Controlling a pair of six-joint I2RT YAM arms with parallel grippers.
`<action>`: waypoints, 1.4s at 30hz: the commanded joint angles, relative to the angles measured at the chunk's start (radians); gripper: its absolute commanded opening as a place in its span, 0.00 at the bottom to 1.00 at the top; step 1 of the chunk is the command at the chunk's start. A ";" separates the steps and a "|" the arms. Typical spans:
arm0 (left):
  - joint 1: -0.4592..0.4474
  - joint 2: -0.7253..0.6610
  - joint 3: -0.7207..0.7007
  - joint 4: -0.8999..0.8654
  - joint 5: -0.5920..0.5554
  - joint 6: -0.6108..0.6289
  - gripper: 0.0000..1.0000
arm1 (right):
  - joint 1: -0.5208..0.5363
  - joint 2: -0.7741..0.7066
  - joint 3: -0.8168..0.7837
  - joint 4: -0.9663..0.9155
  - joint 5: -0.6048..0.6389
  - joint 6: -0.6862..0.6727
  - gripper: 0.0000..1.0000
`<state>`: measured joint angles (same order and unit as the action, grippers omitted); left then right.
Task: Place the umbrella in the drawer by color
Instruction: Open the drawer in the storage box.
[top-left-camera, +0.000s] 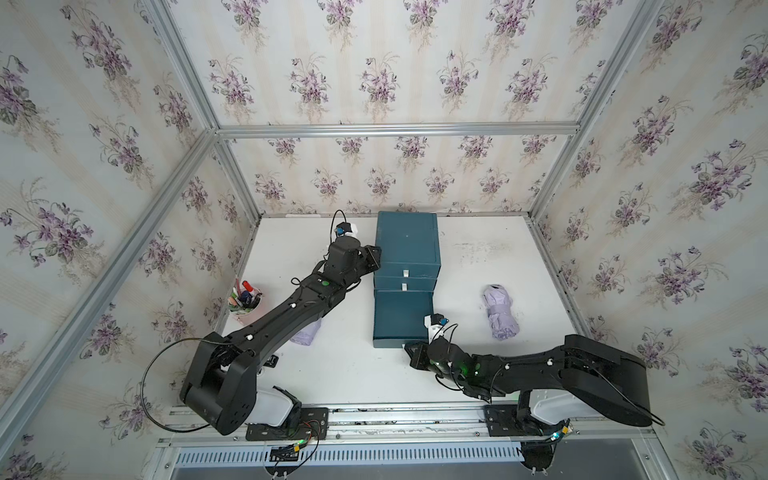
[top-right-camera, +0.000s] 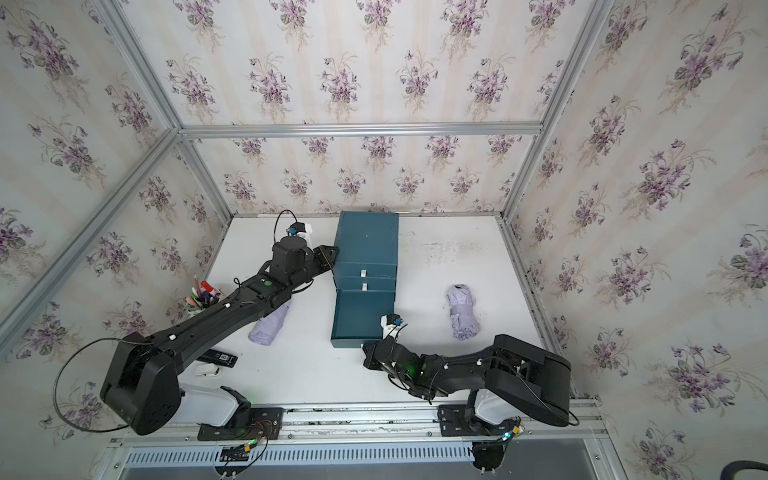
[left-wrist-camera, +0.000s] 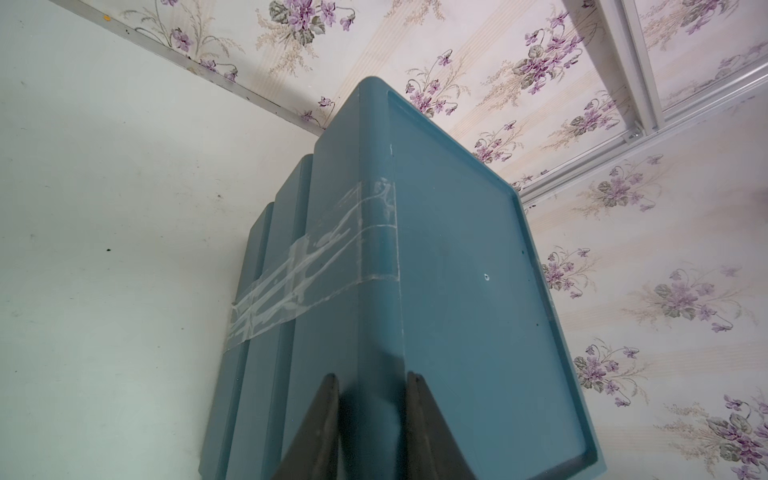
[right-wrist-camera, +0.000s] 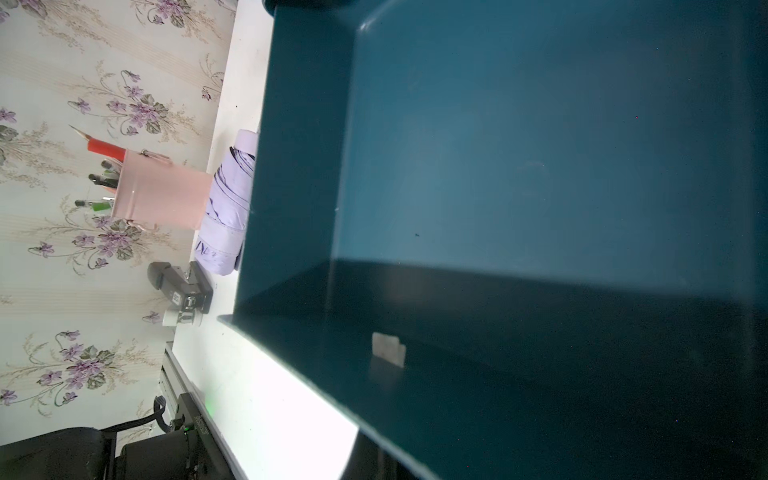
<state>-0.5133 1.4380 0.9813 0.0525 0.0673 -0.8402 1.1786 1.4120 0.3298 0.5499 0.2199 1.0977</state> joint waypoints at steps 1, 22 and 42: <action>-0.014 0.013 -0.015 -0.658 0.043 0.023 0.36 | 0.006 -0.007 0.003 -0.068 0.002 -0.007 0.12; -0.010 -0.324 0.309 -0.793 -0.212 0.336 0.80 | -0.321 -0.407 0.584 -1.177 0.259 -0.395 0.57; 0.010 -0.533 0.002 -0.845 0.118 0.244 0.84 | -0.384 -0.140 0.330 -0.850 -0.077 -0.488 0.71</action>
<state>-0.5045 0.9455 1.0096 -0.7818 0.1783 -0.5610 0.7998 1.2682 0.6746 -0.3412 0.1535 0.6285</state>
